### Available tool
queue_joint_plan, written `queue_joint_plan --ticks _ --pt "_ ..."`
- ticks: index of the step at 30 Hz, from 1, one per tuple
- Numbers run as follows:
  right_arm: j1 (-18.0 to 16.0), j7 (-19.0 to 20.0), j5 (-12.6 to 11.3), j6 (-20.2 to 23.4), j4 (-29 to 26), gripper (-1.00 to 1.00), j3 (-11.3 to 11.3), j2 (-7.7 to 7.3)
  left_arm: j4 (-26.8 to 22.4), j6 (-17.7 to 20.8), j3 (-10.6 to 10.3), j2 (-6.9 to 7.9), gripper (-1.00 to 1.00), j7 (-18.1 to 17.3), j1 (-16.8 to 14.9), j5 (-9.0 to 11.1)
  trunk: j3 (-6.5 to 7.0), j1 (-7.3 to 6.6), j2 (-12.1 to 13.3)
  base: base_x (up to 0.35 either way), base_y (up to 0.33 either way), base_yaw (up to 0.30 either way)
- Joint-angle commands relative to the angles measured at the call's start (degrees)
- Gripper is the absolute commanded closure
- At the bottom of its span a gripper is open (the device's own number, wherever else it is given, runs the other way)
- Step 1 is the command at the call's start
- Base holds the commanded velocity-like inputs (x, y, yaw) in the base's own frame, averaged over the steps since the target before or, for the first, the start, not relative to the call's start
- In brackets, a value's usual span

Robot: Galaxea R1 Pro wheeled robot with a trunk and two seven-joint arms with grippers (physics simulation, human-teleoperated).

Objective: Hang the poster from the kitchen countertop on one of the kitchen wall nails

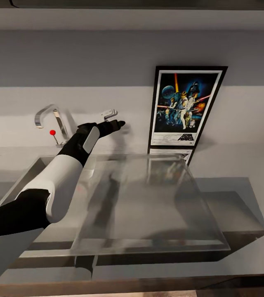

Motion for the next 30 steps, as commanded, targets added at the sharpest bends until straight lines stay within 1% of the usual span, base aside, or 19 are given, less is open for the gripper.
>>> queue_joint_plan --ticks 1,14,22,30 --pt "0.03 -0.28 0.60 -0.05 -0.07 -1.00 -0.07 0.00 -0.06 0.39 0.27 -0.05 -1.00 -0.13 -0.02 0.17 -0.04 0.00 -0.02 0.000 0.000 -0.031" --pt "0.03 -0.28 0.60 -0.12 -0.07 -1.00 -0.07 0.00 -0.06 0.42 0.27 -0.05 -1.00 -0.14 -0.02 0.17 -0.04 0.00 -0.02 0.000 0.000 -0.007" --pt "0.03 -0.28 0.60 -0.11 -0.07 -1.00 -0.07 0.00 -0.06 0.43 0.27 -0.05 -1.00 -0.14 -0.02 0.17 -0.04 0.00 -0.02 0.000 0.000 -0.140" --pt "0.03 -0.28 0.60 -0.09 -0.07 -1.00 -0.05 0.00 -0.06 0.41 0.27 -0.05 -1.00 -0.14 -0.02 0.17 -0.04 0.00 -0.02 0.000 0.000 -0.035"
